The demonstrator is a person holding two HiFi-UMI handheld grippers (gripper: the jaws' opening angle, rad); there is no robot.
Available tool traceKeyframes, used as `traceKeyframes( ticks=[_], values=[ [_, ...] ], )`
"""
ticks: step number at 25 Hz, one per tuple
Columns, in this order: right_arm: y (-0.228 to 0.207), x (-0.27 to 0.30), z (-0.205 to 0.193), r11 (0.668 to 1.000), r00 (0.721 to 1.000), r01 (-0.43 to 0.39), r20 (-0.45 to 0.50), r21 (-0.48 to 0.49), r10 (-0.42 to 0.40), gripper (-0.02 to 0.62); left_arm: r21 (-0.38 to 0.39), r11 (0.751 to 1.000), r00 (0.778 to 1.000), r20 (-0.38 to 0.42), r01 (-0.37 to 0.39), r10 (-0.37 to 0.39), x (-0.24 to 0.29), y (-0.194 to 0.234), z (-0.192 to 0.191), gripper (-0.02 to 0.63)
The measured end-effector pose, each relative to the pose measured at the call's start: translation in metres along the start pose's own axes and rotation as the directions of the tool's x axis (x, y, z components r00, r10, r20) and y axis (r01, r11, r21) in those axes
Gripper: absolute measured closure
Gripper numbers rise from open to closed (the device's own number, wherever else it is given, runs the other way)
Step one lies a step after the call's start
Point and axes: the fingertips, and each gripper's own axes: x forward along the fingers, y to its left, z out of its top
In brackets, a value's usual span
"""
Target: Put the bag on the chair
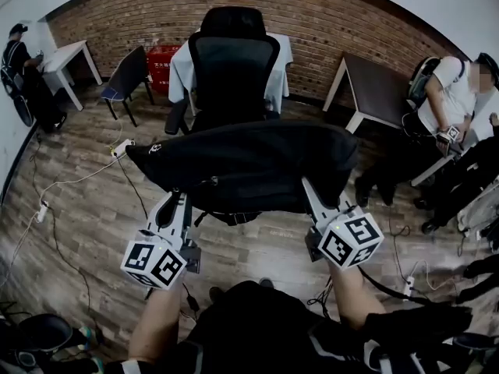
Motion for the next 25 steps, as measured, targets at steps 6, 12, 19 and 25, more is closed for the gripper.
traceKeyframes(
  ticks=[6,12,19,25],
  values=[
    [0.003,0.003,0.001,1.0,1.0,0.002,-0.001,-0.01,-0.002,0.562,-0.001,1.0,1.0,-0.002,0.004,-0.004,0.0,0.004,0.001,0.58],
    [0.026,0.011,0.007,1.0,1.0,0.011,0.015,0.005,-0.011,0.561,-0.008,1.0,1.0,0.002,0.021,-0.021,-0.008,0.021,0.018,0.58],
    [0.02,0.019,-0.024,0.998,0.998,0.052,0.028,0.039,-0.053,0.561,-0.001,0.998,0.998,0.007,0.056,-0.056,-0.002,0.038,-0.005,0.58],
    [0.05,0.035,-0.012,0.994,0.995,0.104,0.003,0.039,-0.104,0.561,-0.032,0.997,0.997,-0.005,0.076,-0.076,-0.005,0.065,0.018,0.58]
  ],
)
